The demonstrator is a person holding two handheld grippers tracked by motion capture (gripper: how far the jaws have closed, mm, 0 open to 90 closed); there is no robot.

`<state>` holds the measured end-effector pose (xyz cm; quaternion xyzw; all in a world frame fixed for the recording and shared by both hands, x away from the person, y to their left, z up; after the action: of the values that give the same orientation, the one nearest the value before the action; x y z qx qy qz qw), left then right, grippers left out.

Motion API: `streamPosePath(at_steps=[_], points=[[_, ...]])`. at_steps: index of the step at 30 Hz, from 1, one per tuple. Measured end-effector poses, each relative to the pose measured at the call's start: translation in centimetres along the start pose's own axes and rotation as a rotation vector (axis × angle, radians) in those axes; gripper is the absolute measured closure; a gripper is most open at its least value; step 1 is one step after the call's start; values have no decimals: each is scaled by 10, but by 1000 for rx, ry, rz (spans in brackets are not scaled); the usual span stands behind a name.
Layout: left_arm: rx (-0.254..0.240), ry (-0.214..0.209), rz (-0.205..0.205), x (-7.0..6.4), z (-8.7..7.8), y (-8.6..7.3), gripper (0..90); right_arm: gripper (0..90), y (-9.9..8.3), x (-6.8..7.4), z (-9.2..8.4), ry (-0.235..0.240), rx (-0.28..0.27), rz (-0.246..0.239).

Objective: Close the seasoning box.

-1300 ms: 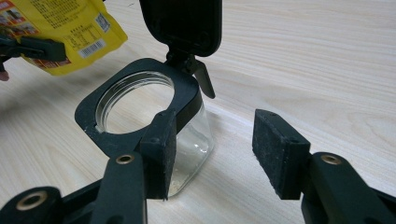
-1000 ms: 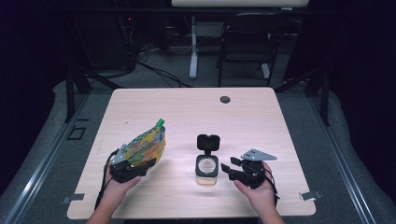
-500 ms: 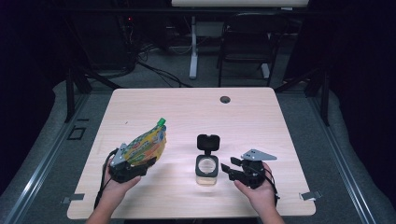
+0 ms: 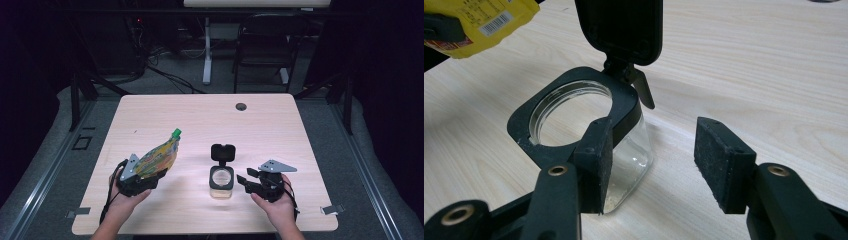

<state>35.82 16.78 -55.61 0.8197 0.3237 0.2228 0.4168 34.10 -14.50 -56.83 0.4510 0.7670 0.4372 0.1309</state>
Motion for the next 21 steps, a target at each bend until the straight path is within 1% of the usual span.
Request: streamPosePath(at_steps=[4, 8, 12, 13, 17, 18, 20, 21], points=[[8, 21, 18, -1, 0, 1, 469, 501, 2, 2, -2, 4, -23, -8], [16, 40, 38, -2, 0, 1, 469, 507, 5, 5, -4, 3, -43, -35], [32, 65, 72, -2, -1, 1, 470, 513, 7, 8, -7, -6, -55, -62], [42, 73, 89, -3, -1, 1, 470, 514, 8, 9, -7, -7, -59, -68], [53, 83, 121, -6, 0, 1, 470, 516, 10, 13, -8, -15, -73, -90], [57, 90, 138, -7, 1, 2, 471, 516, 11, 14, -8, -18, -82, -94], [64, 98, 154, -9, 1, 2, 471, 516, 12, 16, -9, -24, -84, -120], [70, 104, 167, -10, 2, 2, 471, 516, 12, 18, -9, -26, -89, -119]])
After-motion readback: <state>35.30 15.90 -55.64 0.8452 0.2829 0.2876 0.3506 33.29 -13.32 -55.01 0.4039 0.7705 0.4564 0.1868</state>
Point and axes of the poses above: each handheld gripper's, and its own axes: z roughly forward along the jaws, y roughly out of its top, x roughly to its left, the point moved 8 cm from there along z, roughly forward along the jaws, and after that the axes turned 4 degrees about x, right-handed, at the moved point
